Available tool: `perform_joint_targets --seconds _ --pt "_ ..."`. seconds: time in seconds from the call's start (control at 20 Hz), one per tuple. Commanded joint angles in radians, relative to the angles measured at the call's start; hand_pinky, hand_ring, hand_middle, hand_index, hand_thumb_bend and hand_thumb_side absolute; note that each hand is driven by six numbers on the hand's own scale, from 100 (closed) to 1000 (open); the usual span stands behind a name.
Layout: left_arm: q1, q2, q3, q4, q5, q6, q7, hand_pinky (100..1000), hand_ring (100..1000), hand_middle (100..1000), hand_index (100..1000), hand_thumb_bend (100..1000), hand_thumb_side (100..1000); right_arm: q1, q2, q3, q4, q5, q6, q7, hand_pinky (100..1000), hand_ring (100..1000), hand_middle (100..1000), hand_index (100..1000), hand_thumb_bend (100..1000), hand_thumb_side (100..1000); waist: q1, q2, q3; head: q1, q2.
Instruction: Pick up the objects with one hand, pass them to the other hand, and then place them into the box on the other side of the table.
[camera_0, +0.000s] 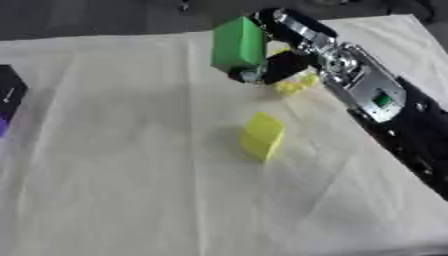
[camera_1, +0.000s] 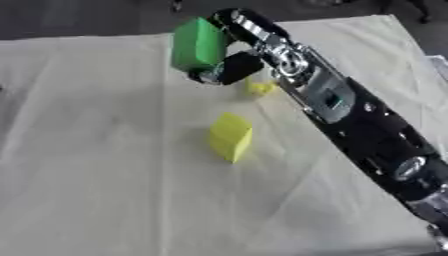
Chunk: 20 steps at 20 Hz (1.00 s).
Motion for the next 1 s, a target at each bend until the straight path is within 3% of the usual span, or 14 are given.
perform_joint_targets --seconds 0.05,0.1,0.15,0.6,0.85,1.0 --pt "-0.045 -0.026 -0.042 0.008 -0.043 -0.004 -0.065 819 827 846 881 385 494 -0.029 0.002 0.007 -0.01 0.003 0.007 0.003 766 590 320 573 100 100 0.014 -0.039 0.001 -0.01 0.006" --pt "-0.055 -0.04 -0.057 0.01 -0.051 0.0 -0.078 820 828 847 882 502 462 -0.034 0.009 0.01 -0.007 0.002 0.011 0.0 764 589 320 572 100 100 0.015 -0.037 0.003 -0.011 0.006" --pt "-0.063 -0.052 -0.069 0.011 -0.059 0.004 -0.088 820 828 847 882 394 495 -0.038 0.015 0.013 -0.003 0.002 0.016 -0.004 764 589 320 572 100 100 0.017 -0.036 0.004 -0.012 0.006" --pt "-0.093 -0.171 -0.157 0.064 -0.186 0.06 -0.134 835 836 852 890 530 393 -0.055 0.064 0.048 -0.005 0.006 0.014 -0.036 762 585 318 569 100 100 0.018 -0.026 0.011 0.01 0.002" --pt "-0.09 -0.193 -0.172 0.076 -0.217 0.032 -0.181 851 846 835 856 700 420 -0.054 0.072 0.056 -0.005 0.037 -0.002 -0.029 766 586 318 570 100 100 0.017 -0.02 0.01 0.017 -0.001" --pt "-0.087 -0.196 -0.171 0.067 -0.232 -0.003 -0.229 858 851 823 846 752 440 -0.053 0.076 0.057 -0.002 0.05 -0.007 -0.021 765 585 318 570 100 100 0.017 -0.016 0.01 0.017 -0.005"
